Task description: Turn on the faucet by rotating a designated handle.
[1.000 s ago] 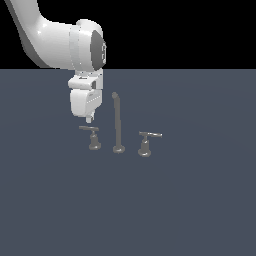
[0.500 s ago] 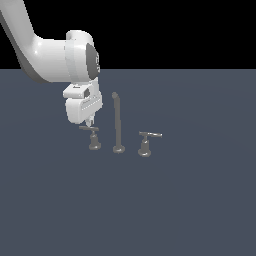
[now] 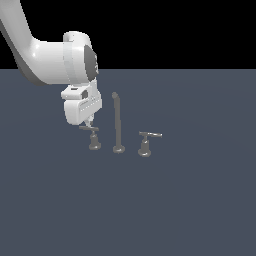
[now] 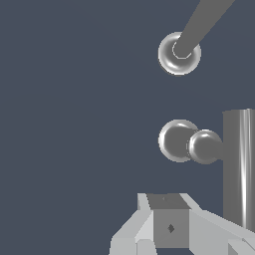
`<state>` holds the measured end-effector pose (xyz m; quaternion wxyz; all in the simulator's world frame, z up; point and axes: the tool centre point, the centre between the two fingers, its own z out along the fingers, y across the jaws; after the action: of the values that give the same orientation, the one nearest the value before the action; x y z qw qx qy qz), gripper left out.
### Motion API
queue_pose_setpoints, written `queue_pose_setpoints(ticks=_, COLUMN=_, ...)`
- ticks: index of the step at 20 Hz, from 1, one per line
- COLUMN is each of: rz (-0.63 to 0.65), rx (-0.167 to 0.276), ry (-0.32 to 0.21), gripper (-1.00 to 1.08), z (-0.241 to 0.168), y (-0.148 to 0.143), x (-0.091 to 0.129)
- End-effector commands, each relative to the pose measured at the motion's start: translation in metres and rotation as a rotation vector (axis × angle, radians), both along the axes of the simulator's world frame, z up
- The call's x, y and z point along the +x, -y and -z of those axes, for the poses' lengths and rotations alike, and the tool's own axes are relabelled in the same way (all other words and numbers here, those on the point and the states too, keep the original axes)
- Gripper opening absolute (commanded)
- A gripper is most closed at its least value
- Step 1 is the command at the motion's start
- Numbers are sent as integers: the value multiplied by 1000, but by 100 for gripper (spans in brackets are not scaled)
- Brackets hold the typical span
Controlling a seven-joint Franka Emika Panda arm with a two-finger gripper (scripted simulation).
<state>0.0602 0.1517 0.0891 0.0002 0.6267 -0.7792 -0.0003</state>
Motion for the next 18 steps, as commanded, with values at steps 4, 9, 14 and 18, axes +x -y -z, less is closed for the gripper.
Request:
queue_pose_setpoints(ticks=4, rz=-1, rx=0, ry=0, gripper=-100, z=0, y=-15, x=-15)
queue_pose_setpoints(ticks=9, rz=4, rx=-6, ry=9, gripper=-100, z=0, y=-16, x=-17)
queue_pose_setpoints(ticks=14, rz=3, rx=-4, ry=7, gripper=-100, z=0, y=-18, x=-32)
queue_pose_setpoints(ticks=18, rz=2, rx=-3, ry=5, gripper=-100, z=0, y=-20, x=-45)
